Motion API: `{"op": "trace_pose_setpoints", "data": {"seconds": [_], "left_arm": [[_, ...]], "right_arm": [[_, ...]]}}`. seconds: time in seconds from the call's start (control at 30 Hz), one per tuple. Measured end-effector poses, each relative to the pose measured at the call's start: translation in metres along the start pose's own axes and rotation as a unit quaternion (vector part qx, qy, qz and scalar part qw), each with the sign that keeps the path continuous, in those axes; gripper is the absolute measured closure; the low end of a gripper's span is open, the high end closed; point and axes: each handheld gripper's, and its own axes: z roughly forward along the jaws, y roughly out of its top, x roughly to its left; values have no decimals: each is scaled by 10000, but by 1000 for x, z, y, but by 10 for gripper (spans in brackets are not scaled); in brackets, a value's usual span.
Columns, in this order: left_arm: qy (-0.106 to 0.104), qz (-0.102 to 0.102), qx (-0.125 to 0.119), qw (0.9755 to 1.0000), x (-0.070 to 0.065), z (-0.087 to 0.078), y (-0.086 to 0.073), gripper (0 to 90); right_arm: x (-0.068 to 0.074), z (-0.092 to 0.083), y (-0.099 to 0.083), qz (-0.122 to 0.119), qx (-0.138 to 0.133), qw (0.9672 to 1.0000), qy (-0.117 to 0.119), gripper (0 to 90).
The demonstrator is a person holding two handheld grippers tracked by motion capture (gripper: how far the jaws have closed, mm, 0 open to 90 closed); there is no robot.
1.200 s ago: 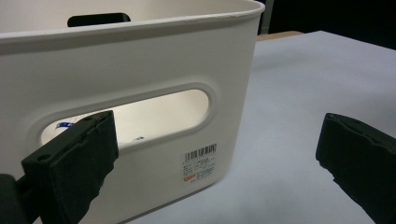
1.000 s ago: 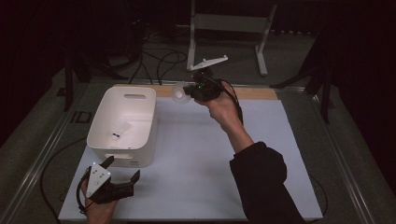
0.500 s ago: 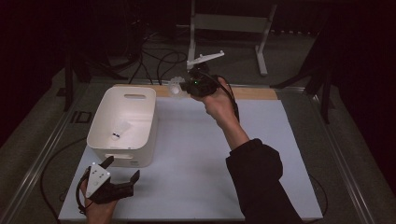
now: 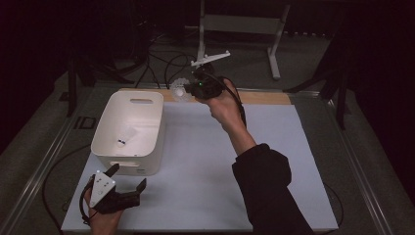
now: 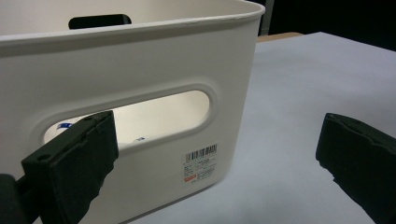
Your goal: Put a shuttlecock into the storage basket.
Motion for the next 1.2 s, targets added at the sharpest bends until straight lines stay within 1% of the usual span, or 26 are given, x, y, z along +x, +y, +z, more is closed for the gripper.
{"op": "trace_pose_setpoints", "data": {"seconds": [0.2,0.3,0.57,0.73,1.2], "left_arm": [[-2,6,1,10000,0,0,0,0],[-3,11,3,10000,0,0,0,0],[-5,15,3,10000,0,0,0,0],[-9,22,14,10000,0,-1,0,0],[-9,11,-6,10000,0,-1,0,0]], "right_arm": [[3,2,4,19,-25,10000,40,886],[3,4,6,21,-44,10000,23,886],[5,7,10,89,-106,9999,93,886],[9,11,13,129,-133,9997,135,886],[21,16,23,37,-167,9996,211,886]]}}
